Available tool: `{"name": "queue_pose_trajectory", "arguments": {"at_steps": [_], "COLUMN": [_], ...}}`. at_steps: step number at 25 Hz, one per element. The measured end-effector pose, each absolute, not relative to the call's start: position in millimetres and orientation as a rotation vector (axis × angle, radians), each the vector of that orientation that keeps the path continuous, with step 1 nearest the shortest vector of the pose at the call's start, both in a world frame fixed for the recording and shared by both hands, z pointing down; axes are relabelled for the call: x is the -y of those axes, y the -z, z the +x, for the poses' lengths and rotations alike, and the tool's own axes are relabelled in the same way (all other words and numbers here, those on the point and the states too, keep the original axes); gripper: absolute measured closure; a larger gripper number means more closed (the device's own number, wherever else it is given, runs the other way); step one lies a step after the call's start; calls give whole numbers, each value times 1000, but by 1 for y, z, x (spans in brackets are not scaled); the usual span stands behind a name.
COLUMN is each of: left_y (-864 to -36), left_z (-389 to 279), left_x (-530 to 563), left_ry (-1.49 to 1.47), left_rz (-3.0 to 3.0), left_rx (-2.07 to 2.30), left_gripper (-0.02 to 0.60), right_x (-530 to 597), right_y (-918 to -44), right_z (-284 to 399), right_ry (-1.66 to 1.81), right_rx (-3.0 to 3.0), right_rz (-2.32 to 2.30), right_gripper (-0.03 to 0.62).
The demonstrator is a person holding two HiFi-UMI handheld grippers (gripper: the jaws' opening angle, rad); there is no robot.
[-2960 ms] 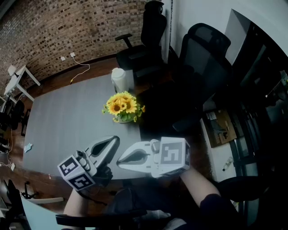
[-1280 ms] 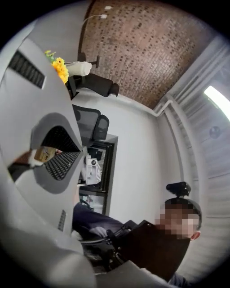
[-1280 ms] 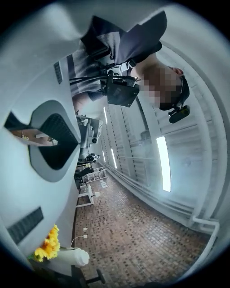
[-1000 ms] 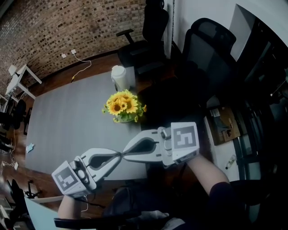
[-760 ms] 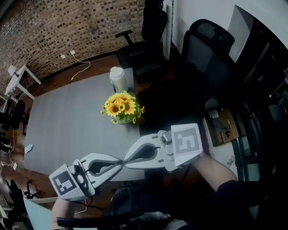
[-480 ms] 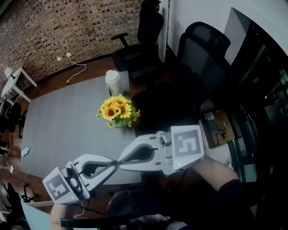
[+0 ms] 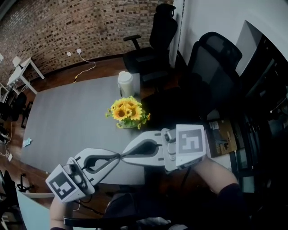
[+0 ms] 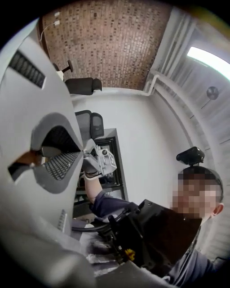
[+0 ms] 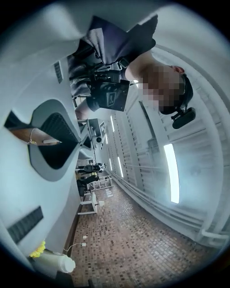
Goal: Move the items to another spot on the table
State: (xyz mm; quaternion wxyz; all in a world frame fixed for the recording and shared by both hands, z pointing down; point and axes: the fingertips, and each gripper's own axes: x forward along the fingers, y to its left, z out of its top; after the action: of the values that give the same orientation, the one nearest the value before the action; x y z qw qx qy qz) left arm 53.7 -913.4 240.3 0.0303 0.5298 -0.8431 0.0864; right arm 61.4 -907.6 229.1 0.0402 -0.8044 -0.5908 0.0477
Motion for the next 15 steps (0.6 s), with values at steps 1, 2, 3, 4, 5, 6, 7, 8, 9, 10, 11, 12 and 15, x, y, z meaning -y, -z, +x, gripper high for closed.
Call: {"name": "queue_pose_trajectory", "arguments": {"at_steps": [1,2,3,4,5,6,7,8,9,10,11,12,15], "left_y": [-241,-241,-243,-245,-249,-253,-256,-257,-256,-255,-254,-254,-255], "left_z": [53,52,51,50,49,49,49,49,48,48,48,49,51], "left_x": [910,906,902,897,892,886,879,870,861,851,840,830,798], "left_ry": [-267,-263,-268,-288,-315,-337,-345,-338,-324,-312,-309,-319,-359], "left_rz": [1608,1587,1564,1535,1497,1453,1410,1370,1334,1300,1266,1232,1160], "left_rx": [2609,2619,2624,2626,2625,2626,2633,2647,2667,2688,2707,2721,2754], "left_gripper": [572,572,572,572,572,572,572,572,572,573,574,574,572], "right_x": [905,902,898,894,890,885,879,872,864,855,847,838,808], "right_y": [-230,-232,-234,-239,-245,-252,-258,-263,-266,-267,-267,-266,-255], "right_z": [60,58,55,53,51,49,48,48,49,50,52,52,52], "right_ry": [-151,-141,-113,-69,-11,51,104,139,160,172,183,195,220], "right_rx": [1801,1799,1801,1808,1816,1824,1825,1818,1808,1799,1795,1797,1813], "right_rz": [-2480,-2492,-2495,-2487,-2470,-2453,-2442,-2441,-2445,-2451,-2456,-2461,-2482], "right_gripper": [595,595,597,597,597,597,597,597,597,597,597,597,597]}}
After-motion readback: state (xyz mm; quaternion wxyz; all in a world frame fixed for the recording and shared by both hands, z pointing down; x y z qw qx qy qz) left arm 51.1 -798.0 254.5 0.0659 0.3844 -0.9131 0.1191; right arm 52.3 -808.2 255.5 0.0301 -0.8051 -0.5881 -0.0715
